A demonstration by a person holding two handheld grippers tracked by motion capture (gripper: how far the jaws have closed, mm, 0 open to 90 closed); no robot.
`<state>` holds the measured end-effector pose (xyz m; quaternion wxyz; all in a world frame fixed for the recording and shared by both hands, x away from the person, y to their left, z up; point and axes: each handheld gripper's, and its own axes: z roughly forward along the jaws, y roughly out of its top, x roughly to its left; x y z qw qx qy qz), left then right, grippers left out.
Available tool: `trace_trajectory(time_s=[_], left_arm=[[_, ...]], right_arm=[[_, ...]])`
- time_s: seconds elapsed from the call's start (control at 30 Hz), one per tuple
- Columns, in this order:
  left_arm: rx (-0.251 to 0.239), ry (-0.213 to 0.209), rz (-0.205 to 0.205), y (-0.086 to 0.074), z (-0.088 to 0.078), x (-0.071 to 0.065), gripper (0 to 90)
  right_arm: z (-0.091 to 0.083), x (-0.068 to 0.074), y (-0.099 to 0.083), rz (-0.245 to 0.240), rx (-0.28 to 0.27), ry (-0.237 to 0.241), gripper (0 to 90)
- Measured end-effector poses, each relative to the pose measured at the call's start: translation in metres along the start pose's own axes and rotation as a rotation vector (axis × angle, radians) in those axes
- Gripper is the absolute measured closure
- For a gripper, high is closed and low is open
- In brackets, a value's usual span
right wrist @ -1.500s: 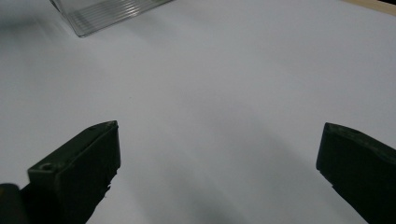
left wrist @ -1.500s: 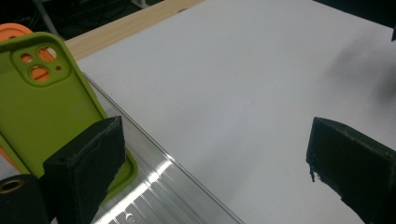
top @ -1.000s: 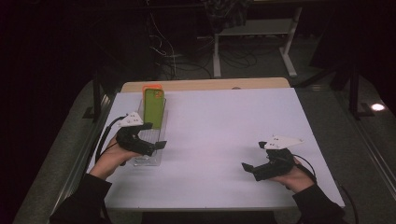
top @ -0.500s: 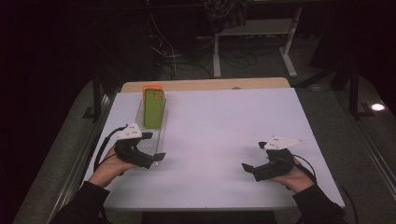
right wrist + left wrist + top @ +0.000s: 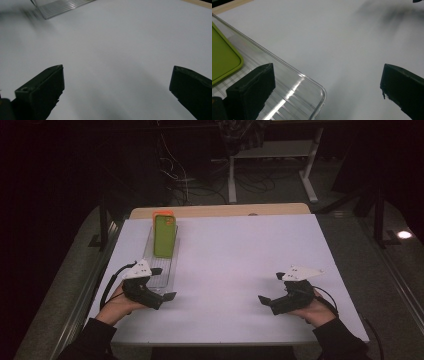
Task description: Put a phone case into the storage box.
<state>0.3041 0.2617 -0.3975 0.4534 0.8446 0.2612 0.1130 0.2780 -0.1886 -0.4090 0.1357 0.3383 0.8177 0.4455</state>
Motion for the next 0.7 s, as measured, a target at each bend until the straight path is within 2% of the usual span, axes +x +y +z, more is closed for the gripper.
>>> trace_trajectory(time_s=[0.27, 0.7], left_arm=[[0.021, 0.006, 0.02, -0.0068, 0.0011, -0.0026, 0.0], [0.005, 0.0, 0.003, -0.007, -0.0012, -0.0021, 0.0]], right_arm=[[0.0, -0.0001, -0.0003, 0.006, -0.002, 0.001, 0.0], [0.0006, -0.0003, -0.0003, 0.006, -0.005, 0.003, 0.0]])
